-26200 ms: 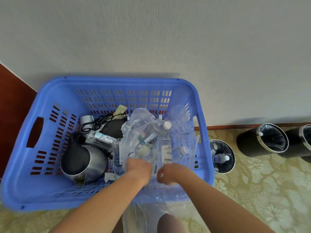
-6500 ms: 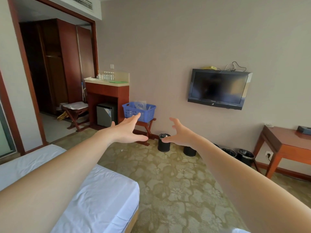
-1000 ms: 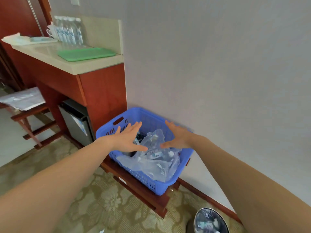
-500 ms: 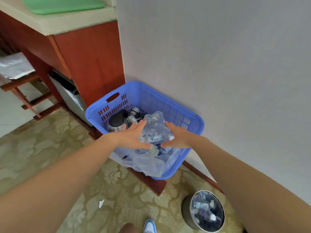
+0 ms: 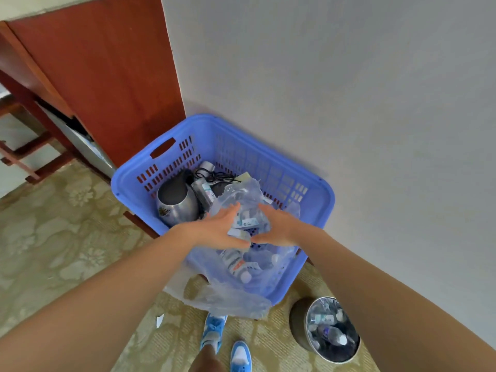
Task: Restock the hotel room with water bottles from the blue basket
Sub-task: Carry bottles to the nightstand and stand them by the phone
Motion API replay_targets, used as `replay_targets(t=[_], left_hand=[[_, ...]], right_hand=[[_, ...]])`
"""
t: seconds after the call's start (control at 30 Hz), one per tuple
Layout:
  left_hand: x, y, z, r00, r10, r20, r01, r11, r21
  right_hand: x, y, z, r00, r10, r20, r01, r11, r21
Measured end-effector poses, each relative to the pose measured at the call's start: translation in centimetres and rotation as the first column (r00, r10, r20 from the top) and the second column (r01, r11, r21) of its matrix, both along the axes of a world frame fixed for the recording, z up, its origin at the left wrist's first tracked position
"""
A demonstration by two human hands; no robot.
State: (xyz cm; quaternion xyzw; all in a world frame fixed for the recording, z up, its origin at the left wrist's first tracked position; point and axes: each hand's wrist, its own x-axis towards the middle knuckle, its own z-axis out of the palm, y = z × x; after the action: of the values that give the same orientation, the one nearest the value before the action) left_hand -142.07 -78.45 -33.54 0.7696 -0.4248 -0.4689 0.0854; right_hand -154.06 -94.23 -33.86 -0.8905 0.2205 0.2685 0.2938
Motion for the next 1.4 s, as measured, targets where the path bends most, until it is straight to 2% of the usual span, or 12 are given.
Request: replay_targets(t=[0.1, 0.43, 0.63, 0.87, 1.07, 1.17, 1.23, 1.4], left_hand=[[0.8, -1.4, -1.8, 1.000, -0.010, -0.018, 0.011, 1.000, 0.019], [2.3, -4.3, -10.1, 0.995, -0.086, -0.049, 0.093, 0.981, 0.170], [1.2, -5.5, -14.1, 0.969, -0.246, 0.007, 0.240, 0.949, 0.206], [-1.2, -6.4, -18.2, 0.807, -0.586, 0.069, 0.545, 0.785, 0.293], [-2.5, -6.9, -20.3, 0.763, -0.643, 0.067, 0.591, 0.736, 0.331], [-2.7, -6.8, -20.7, 0.598, -0.780, 0.186, 0.692, 0.619, 0.372], [-3.0, -6.6, -21.2, 0.503, -0.839, 0.210, 0.728, 0.541, 0.421], [-3.6, -6.4, -21.4, 0.510, -0.819, 0.262, 0.697, 0.572, 0.432]], right_hand=[[1.6, -0.1, -1.4, 0.999, -0.024, 0.024, 0.024, 1.000, 0.007], [3.6, 0.2, -8.4, 0.985, -0.046, -0.164, 0.050, 0.999, 0.021], [3.1, 0.4, -13.2, 0.967, -0.014, -0.254, 0.013, 1.000, -0.007], [1.0, 1.0, -17.1, 0.925, -0.013, -0.380, -0.038, 0.992, -0.124], [1.0, 1.1, -18.6, 0.918, -0.024, -0.396, -0.027, 0.992, -0.122], [0.7, 1.0, -19.0, 0.920, -0.013, -0.393, -0.049, 0.988, -0.148], [0.4, 0.9, -19.1, 0.919, -0.005, -0.395, -0.066, 0.984, -0.165], [0.5, 0.7, -18.9, 0.915, -0.031, -0.403, -0.039, 0.986, -0.164]])
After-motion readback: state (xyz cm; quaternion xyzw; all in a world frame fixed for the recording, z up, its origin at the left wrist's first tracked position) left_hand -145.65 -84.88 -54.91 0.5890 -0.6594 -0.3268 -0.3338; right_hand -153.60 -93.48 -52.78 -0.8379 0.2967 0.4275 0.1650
